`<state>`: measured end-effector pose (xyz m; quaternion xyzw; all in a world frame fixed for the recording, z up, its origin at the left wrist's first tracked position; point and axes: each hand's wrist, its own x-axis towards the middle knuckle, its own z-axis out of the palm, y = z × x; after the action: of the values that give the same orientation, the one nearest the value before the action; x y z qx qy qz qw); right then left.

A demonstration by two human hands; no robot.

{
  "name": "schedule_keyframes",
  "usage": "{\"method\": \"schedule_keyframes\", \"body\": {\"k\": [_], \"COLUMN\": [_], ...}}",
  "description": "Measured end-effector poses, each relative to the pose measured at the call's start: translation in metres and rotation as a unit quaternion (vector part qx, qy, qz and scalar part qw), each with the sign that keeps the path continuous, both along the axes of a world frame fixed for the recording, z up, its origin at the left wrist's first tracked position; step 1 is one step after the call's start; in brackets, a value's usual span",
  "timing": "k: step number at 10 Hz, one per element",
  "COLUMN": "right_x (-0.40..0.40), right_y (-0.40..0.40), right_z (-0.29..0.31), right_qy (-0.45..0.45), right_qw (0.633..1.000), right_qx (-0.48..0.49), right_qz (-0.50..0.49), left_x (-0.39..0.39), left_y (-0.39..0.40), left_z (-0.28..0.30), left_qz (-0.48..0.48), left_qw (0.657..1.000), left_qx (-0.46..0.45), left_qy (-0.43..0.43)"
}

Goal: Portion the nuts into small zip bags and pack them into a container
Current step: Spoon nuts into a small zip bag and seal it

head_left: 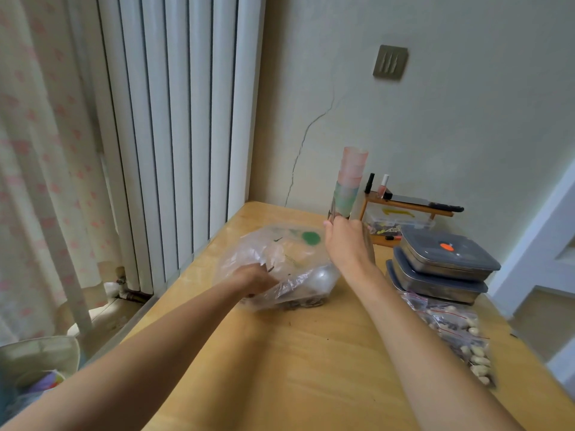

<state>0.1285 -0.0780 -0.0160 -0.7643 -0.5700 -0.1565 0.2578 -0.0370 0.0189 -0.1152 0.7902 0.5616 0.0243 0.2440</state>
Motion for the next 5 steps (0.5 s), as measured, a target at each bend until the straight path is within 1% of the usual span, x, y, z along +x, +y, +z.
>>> {"method": "schedule_keyframes", "body": {"k": [1, 2, 3, 4, 5], "right_x": [0.003, 0.007, 0.015, 0.021, 0.022], "right_y": [-0.003, -0.007, -0.011, -0.015, -0.018], "right_z": [-0.009, -0.013, -0.012, -0.013, -0.014], "right_qy": [0.021, 0.048, 0.094, 0.127, 0.109], "right_qw": [1.0, 0.999, 0.993, 0.982, 0.976], "right_qx": [-0.009, 0.018, 0.057, 0.026, -0.009], "right_qz": [-0.005, -0.003, 0.051, 0.14, 0.19], "left_x": [0.002, 0.004, 0.004, 0.006, 0.007], "left_y": [-0.01, -0.01, -0.012, -0.007, -0.011], "left_z": [-0.005, -0.009, -0.006, -0.006, -0.003], "left_qz": [0.021, 0.035, 0.057, 0.069, 0.053], "left_qw": [0.999, 0.998, 0.996, 0.991, 0.989], "left_qx": [0.025, 0.061, 0.034, 0.056, 0.125], "left_qy": [-0.008, -0.001, -0.062, -0.095, -0.063]}}
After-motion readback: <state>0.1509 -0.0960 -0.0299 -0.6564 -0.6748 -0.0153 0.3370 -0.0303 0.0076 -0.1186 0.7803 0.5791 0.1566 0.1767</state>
